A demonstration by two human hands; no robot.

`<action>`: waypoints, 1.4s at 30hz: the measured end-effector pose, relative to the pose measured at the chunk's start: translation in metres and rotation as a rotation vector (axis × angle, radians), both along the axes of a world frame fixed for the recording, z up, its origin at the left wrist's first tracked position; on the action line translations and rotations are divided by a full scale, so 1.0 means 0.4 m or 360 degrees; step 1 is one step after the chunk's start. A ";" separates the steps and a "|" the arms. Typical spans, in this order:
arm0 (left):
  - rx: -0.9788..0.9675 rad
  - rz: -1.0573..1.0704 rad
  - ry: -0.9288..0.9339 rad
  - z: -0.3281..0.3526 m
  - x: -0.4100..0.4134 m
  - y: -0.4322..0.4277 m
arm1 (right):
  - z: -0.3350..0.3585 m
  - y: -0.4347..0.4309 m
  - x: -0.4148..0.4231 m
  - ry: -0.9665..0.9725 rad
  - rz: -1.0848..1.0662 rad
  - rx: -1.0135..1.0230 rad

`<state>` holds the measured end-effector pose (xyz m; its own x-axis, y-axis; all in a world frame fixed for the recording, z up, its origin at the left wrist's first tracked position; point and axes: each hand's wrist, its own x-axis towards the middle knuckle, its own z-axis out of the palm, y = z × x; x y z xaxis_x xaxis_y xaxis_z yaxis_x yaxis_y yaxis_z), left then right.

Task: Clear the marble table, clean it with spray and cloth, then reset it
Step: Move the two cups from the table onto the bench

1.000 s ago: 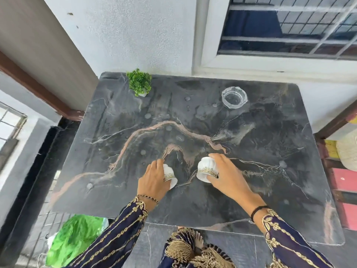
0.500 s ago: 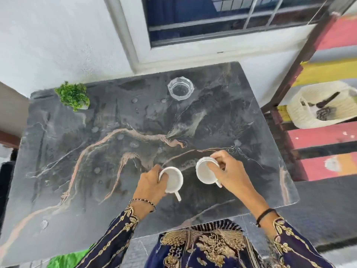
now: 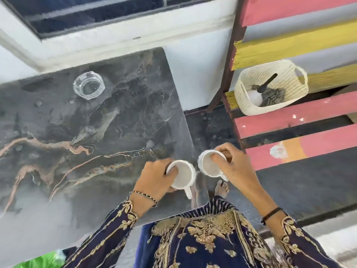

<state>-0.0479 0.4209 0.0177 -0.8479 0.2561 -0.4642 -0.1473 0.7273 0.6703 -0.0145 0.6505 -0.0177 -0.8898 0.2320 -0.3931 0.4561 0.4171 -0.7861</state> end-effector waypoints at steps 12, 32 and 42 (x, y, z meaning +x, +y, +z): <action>-0.0316 -0.0560 -0.0189 -0.267 -0.064 0.634 | -0.339 0.571 0.032 -0.0336 -0.0182 0.0315; -0.0480 -0.0662 -0.0437 -0.677 -0.106 0.951 | -0.618 0.852 0.000 -0.0507 -0.0188 0.0514; -0.0607 -0.0662 -0.0392 -0.595 -0.108 0.921 | -0.508 0.827 -0.003 -0.0461 -0.0067 0.0653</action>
<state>-0.0910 0.7892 -0.2205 -0.5685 0.3197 -0.7580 0.0830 0.9390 0.3337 -0.0158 0.9815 -0.2208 -0.7442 0.4526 -0.4913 0.6543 0.6419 -0.3998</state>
